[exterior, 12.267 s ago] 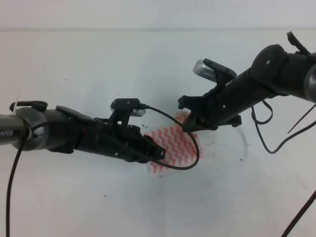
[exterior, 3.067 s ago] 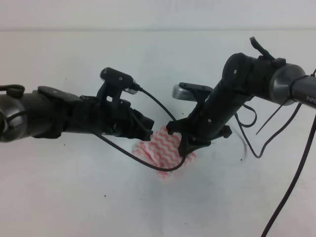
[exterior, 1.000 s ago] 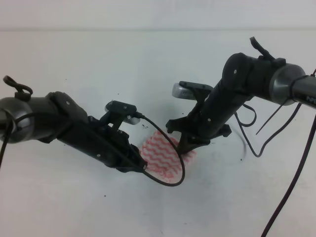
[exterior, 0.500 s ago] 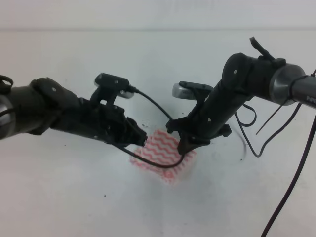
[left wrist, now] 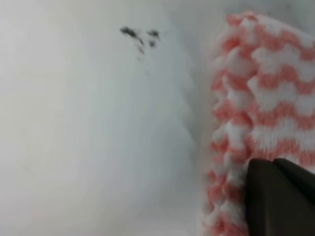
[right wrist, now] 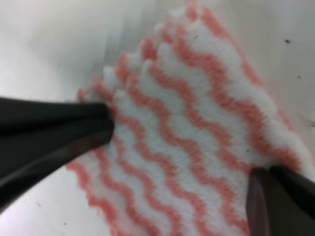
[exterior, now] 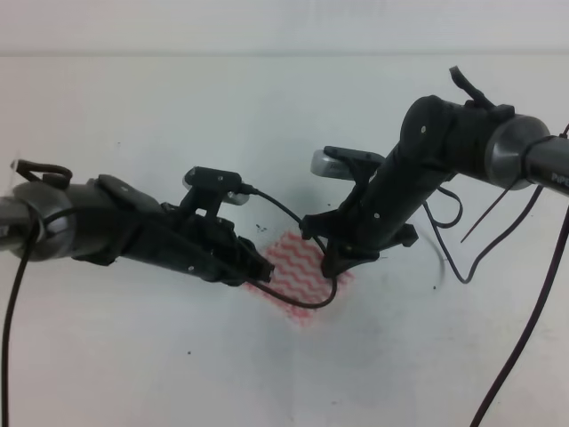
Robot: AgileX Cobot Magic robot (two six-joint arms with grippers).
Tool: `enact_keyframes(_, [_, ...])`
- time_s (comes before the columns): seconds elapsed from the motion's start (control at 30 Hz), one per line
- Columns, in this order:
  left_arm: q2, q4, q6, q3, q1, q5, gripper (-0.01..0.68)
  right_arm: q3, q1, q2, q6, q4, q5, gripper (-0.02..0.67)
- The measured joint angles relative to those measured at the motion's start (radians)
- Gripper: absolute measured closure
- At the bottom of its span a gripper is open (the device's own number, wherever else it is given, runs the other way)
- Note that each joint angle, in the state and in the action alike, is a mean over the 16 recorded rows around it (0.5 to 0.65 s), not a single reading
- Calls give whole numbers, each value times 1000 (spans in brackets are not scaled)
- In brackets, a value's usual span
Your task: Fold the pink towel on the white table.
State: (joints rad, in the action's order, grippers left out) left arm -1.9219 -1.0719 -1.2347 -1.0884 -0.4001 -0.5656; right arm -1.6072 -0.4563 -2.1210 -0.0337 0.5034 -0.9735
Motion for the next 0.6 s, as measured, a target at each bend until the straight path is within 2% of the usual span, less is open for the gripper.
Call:
enact_keyframes(0.37, [-34, -216, -242, -15, 0, 60, 677, 0, -6, 0, 11, 4, -56, 667])
enact_keyframes(0.6, [-45, -290, -331, -54, 0, 60, 677, 0, -22, 0, 11, 10, -77, 667])
